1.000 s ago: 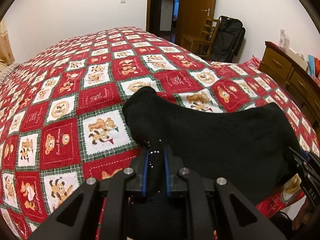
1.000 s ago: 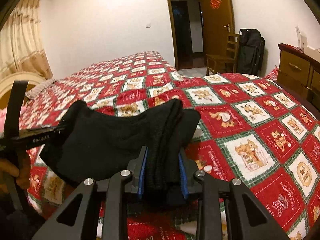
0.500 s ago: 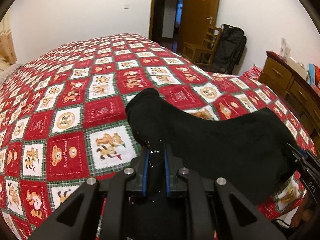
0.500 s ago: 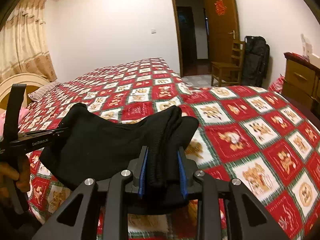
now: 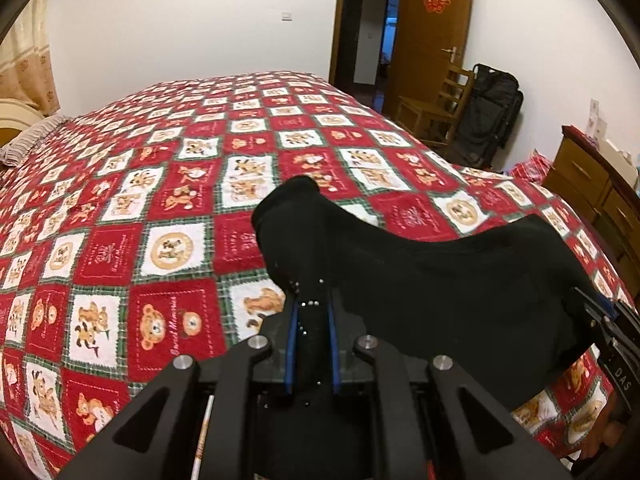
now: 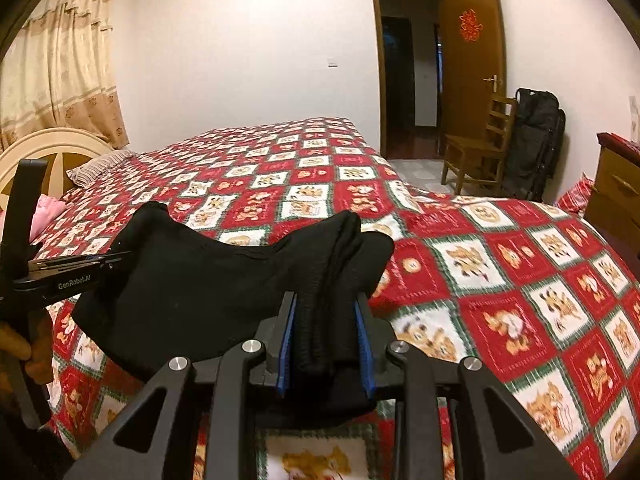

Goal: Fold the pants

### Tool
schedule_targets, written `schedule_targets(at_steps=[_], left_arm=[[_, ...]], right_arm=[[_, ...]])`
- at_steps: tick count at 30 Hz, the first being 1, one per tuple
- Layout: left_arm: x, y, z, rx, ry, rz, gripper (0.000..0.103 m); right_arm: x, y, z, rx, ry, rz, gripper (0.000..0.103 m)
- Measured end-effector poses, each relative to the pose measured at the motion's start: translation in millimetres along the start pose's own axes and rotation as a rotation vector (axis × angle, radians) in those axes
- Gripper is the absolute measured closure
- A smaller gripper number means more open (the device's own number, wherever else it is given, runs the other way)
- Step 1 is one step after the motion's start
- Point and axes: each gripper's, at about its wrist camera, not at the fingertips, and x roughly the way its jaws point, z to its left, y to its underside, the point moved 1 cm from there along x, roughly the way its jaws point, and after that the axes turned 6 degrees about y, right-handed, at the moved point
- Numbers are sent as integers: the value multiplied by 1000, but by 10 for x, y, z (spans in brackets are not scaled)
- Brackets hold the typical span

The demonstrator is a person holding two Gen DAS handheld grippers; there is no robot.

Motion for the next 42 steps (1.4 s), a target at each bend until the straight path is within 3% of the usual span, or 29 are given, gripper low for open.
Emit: schedule_targets(at_steps=[20,42], left_arm=[[40,-209,644,-94,-129,-29,90],[-71,-348,1404,-221,-260,-92,91]], right_arm=[[508,-354,612,-74,-103,4,75],[999,-739,1436,-188,-189,-47,75]])
